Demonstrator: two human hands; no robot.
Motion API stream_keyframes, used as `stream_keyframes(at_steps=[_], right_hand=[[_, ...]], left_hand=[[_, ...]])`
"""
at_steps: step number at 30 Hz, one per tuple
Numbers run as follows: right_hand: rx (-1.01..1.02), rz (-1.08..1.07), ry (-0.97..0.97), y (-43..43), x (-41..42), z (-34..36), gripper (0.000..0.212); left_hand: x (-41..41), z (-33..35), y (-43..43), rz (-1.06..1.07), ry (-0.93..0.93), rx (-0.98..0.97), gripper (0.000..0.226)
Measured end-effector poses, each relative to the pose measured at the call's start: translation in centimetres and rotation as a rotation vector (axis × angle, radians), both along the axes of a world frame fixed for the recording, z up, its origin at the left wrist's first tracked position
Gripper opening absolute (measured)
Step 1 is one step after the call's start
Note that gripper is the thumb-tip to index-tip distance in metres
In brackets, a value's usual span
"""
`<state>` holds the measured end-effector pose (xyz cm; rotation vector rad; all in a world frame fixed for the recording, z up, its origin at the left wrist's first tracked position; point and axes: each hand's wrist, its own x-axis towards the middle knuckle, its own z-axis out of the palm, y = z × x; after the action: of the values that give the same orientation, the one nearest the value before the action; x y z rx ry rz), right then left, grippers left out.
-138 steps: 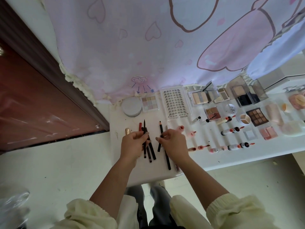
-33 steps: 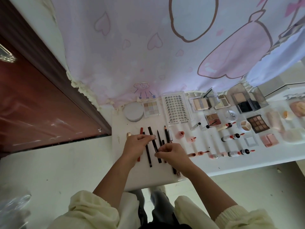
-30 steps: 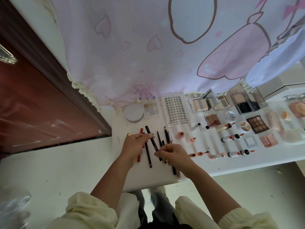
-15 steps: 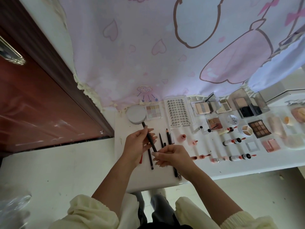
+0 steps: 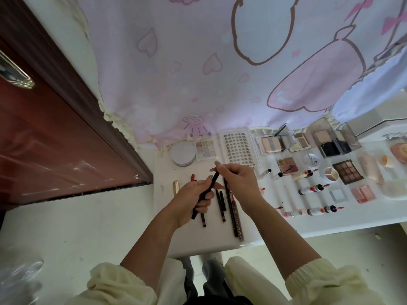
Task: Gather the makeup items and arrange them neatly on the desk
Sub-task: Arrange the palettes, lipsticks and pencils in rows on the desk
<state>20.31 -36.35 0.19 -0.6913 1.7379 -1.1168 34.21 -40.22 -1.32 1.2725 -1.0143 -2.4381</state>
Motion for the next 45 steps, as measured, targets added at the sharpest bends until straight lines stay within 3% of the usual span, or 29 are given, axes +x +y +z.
stream_keyframes(at_steps=[10,14,20,29,34,38,45], right_hand=[[0.018,0.072,0.067,-0.1,0.4,-1.6,0.028],[0.083,0.047,0.023,0.0,0.3,-1.4,0.045],[0.062,-0.002,-0.041,0.0,-0.1,-1.4,0.022],[0.069,-0.148,0.025,-0.9,-1.0,-2.1,0.026],[-0.034,-0.282,0.171,-1.3,-1.3,-2.0,0.027],[0.15,0.045,0.425,-0.5,-0.7,-3.9,0.041],[0.358,0.231,0.447,0.6,0.4,-7.3,0.04]], left_hand=[[0.7,-0.3,0.2,-0.066,-0.109,-0.092,0.038],[0.4,-0.5,0.1,-0.038,-0.068,-0.038,0.046],[0.6,-0.9,0.0,0.012,0.032,0.107,0.044],[2.1,-1.5,0.5,-0.015,0.006,-0.055,0.025],[2.3,-2.2,0.5,0.162,-0.09,-0.036,0.019],[1.6,-3.6,0.1,0.289,-0.318,-0.082,0.018],[-0.3,-4.1,0.0,-0.041,-0.796,-0.556,0.02]])
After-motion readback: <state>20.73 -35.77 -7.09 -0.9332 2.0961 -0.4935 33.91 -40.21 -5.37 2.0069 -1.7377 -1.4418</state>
